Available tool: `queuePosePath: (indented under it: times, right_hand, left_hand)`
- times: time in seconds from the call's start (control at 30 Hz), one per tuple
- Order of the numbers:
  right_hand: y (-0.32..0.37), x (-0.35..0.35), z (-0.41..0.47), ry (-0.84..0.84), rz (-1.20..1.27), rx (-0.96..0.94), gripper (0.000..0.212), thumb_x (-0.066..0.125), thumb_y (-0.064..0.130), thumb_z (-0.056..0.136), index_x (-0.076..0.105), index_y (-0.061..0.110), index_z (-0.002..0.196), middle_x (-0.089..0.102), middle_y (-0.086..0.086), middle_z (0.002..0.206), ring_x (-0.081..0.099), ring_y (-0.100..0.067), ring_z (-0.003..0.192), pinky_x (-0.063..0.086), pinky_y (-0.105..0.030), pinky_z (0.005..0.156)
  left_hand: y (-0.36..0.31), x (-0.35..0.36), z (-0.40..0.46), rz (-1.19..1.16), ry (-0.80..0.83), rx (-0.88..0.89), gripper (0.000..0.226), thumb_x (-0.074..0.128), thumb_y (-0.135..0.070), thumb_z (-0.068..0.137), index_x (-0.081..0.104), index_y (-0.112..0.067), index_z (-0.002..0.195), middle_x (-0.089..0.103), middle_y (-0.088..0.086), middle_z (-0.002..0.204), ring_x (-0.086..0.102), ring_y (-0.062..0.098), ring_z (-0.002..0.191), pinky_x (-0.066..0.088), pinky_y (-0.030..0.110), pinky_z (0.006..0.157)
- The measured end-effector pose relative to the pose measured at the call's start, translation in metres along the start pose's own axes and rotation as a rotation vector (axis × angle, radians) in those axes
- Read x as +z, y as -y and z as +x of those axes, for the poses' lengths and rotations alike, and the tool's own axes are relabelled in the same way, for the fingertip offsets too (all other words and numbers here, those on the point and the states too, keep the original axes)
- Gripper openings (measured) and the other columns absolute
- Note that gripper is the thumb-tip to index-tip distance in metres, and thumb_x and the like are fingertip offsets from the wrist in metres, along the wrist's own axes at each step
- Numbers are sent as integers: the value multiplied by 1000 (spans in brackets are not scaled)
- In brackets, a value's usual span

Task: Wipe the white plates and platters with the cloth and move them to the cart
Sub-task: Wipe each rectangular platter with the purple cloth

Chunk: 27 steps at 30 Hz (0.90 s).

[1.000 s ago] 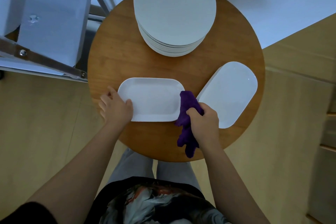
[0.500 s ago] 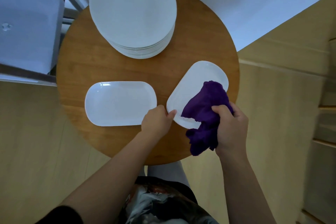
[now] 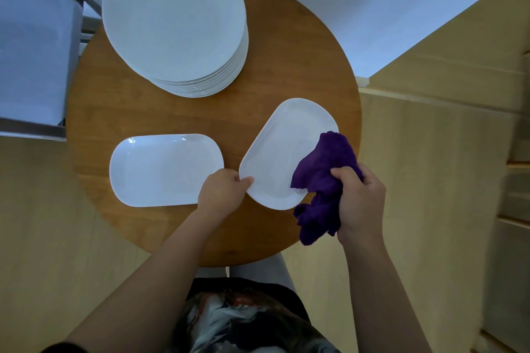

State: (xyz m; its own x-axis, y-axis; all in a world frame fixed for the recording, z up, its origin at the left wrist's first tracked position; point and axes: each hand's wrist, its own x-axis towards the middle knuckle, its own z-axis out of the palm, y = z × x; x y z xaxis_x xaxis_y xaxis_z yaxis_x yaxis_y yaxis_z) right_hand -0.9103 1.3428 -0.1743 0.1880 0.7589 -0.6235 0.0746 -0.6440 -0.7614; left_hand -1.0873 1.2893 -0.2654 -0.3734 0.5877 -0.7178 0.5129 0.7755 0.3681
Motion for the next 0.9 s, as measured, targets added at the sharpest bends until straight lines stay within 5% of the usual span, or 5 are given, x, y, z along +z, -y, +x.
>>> queuePosePath:
  times: [0.53, 0.67, 0.77, 0.83, 0.9]
  right_hand:
    - [10, -15, 12, -152, 92, 31, 28, 57, 10, 80, 60, 28, 59, 53, 11, 54, 51, -10, 51, 43, -22, 45]
    - [4, 2, -2, -192, 181, -1, 26, 48, 2, 80, 59, 23, 93, 61, 17, 61, 58, -5, 54, 44, -18, 43]
    - [-16, 34, -29, 48, -152, -60, 44, 49, 14, 82, 50, 27, 124, 63, 10, 109, 61, -8, 100, 55, -31, 77]
    - [-33, 54, -43, 330, -564, -142, 59, 41, 31, 85, 29, 31, 143, 35, 6, 147, 31, -13, 135, 28, -43, 113]
    - [-45, 67, -45, 537, -879, -298, 58, 26, 44, 93, 10, 34, 149, 11, 12, 157, 6, -9, 144, -7, -42, 117]
  left_hand:
    - [-29, -8, -24, -1055, -4, -181, 14, 54, -33, 93, 54, -22, 102, 58, -1, 105, 57, 19, 102, 54, 39, 87]
    - [-45, -8, -22, -1108, 78, -201, 26, 39, -57, 92, 59, -41, 99, 67, -7, 102, 65, 17, 95, 58, 37, 78]
    - [-48, -10, -23, -1251, 202, -304, 37, 38, -60, 91, 63, -33, 96, 74, -3, 92, 71, 20, 84, 58, 35, 70]
    - [-43, -10, -24, -1203, 287, -253, 47, 35, -60, 92, 65, -25, 98, 74, 1, 91, 70, 21, 88, 56, 35, 76]
    - [-33, -14, -27, -1126, 257, -195, 43, 37, -56, 91, 63, -24, 102, 71, -1, 90, 65, 18, 92, 51, 33, 85]
